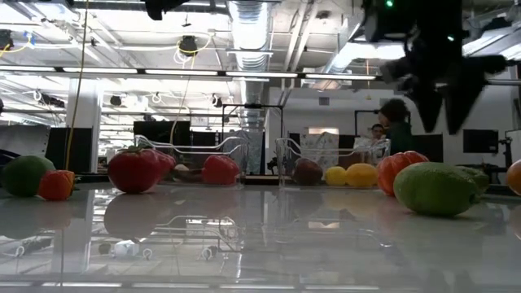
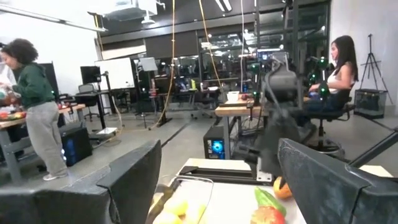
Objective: Sort produce into baskets
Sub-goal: Put the pepper in the container
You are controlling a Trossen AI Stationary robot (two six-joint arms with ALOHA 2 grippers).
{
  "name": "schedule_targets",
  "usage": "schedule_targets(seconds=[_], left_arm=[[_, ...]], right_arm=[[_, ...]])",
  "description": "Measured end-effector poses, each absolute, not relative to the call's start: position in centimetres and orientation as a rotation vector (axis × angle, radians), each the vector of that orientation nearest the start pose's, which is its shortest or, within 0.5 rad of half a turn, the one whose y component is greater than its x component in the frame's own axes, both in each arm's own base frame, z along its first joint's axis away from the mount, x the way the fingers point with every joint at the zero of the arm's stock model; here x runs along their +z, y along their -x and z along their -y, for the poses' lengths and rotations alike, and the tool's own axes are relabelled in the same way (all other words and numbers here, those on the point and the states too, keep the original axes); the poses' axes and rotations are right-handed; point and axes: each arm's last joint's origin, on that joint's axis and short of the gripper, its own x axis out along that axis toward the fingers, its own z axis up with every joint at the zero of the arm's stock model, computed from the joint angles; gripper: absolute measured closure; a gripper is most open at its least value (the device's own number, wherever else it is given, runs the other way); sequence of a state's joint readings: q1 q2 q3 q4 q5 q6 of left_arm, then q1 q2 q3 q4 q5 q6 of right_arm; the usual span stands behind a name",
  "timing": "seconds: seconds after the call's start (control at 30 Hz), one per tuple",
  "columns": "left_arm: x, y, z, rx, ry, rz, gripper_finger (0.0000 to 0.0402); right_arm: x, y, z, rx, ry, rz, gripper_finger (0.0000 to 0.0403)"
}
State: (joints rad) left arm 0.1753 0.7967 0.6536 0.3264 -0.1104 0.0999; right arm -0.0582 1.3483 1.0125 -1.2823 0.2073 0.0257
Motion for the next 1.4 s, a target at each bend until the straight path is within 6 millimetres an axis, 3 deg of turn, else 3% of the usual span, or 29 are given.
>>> schedule_targets(seconds=[0.37, 0.77, 0.97, 1.17, 1.4], left_arm=[[33.4, -17.8, -3.5, 0.294, -0.113, 0.163, 0.0093], [33.2, -17.9, -3.5, 0.293, -0.113, 0.149, 0.0093], [33.3, -17.9, -3.5, 0.296, -0.12, 0.151, 0.0093], [33.2, -17.9, -3.5, 0.296, -0.12, 0.144, 0.0093], [32.9, -17.9, -3.5, 0.297, -0.133, 0.115, 0.0093]], right_arm=[[18.0, -19.2, 0.2, -0.15, 0.195, -1.641, 0.0081], [17.8, -19.5, 0.2, -0.195, 0.209, -1.649, 0.0107], [18.9, -21.9, 1.0, -0.266, 0.093, -1.654, 0.0109], [17.4, -23.4, 1.7, -0.255, 0.042, -1.804, 0.0104], [14.5, -23.4, 1.5, -0.184, 0.082, -2.047, 0.0092]])
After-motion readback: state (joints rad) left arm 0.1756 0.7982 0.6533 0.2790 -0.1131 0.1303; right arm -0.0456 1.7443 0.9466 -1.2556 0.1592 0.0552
